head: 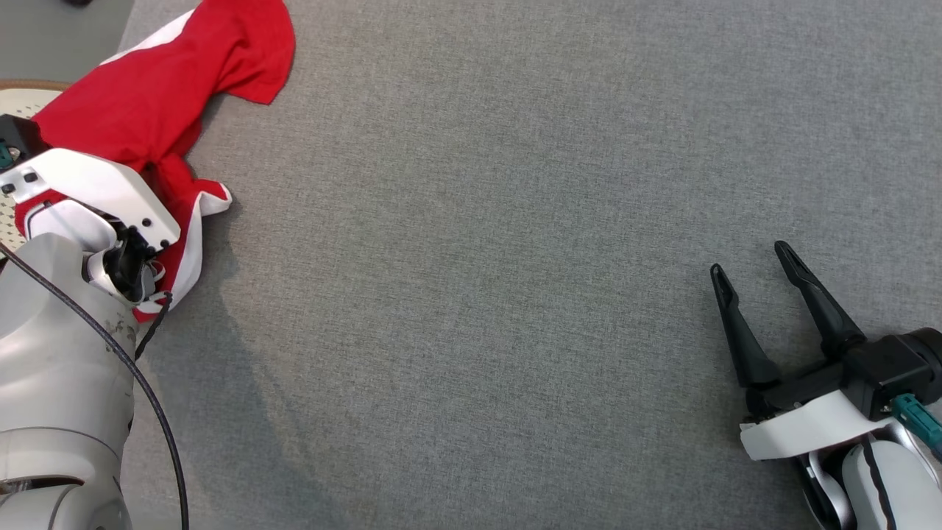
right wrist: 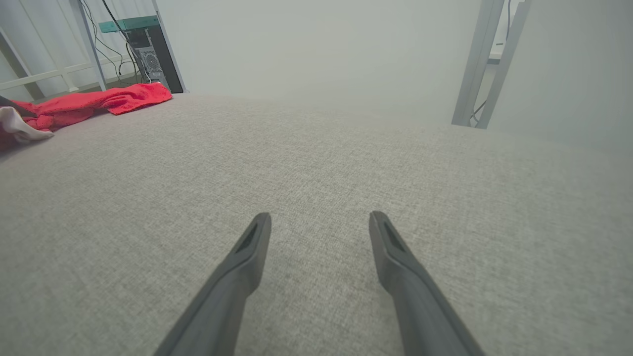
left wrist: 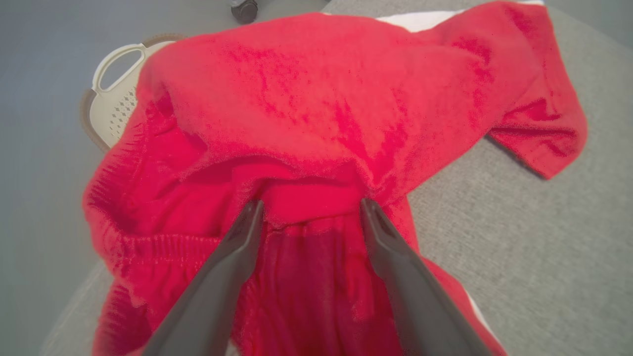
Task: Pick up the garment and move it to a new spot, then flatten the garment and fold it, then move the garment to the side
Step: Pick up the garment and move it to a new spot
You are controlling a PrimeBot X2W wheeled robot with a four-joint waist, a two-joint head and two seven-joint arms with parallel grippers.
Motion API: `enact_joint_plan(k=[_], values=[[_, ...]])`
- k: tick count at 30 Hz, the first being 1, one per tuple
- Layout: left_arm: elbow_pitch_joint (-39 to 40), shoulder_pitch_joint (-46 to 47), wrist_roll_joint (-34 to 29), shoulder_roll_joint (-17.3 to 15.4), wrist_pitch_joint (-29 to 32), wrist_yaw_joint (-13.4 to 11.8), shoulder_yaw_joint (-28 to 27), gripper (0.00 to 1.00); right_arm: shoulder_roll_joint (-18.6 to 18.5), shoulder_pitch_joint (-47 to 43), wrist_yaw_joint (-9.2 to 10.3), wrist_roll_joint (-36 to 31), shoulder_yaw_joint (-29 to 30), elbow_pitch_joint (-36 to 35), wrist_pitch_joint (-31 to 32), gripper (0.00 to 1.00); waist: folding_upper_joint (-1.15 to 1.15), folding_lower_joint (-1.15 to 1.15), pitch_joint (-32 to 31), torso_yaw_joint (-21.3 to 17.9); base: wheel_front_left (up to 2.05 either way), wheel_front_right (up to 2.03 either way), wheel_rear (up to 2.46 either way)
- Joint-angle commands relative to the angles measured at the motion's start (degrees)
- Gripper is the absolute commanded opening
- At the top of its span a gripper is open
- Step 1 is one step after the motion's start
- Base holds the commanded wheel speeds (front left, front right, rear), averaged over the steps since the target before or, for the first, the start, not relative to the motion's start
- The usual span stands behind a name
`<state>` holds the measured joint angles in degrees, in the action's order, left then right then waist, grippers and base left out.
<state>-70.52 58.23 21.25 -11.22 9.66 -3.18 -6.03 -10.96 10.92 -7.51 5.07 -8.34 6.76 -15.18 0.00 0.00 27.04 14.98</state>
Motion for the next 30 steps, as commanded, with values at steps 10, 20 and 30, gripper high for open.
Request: enact_joint_plan(k=[10,20,30], values=[[-3.33,-2.16,1.4,-0.32,11.78,1.72,0.71,1.0,1.18,1.02,0.04,-0.21,0.8,0.41,0.04,1.0,0.0,0.0,0.95,-2.06,0.0,0.0,0.0],[-0.03,-2.97,1.2,-1.58,-2.14,3.23,1.08,0.0,2.04,1.49,0.03,0.01,0.4,1.38,0.04,1.0,0.0,0.0,-0.05,-2.51,0.0,0.0,0.0],[2.72,-4.71,0.84,-0.76,-18.93,5.09,1.79,0.0,3.17,0.39,0.03,0.61,-0.12,2.47,0.02,1.0,0.0,0.0,-3.9,-2.89,0.0,0.0,0.0]])
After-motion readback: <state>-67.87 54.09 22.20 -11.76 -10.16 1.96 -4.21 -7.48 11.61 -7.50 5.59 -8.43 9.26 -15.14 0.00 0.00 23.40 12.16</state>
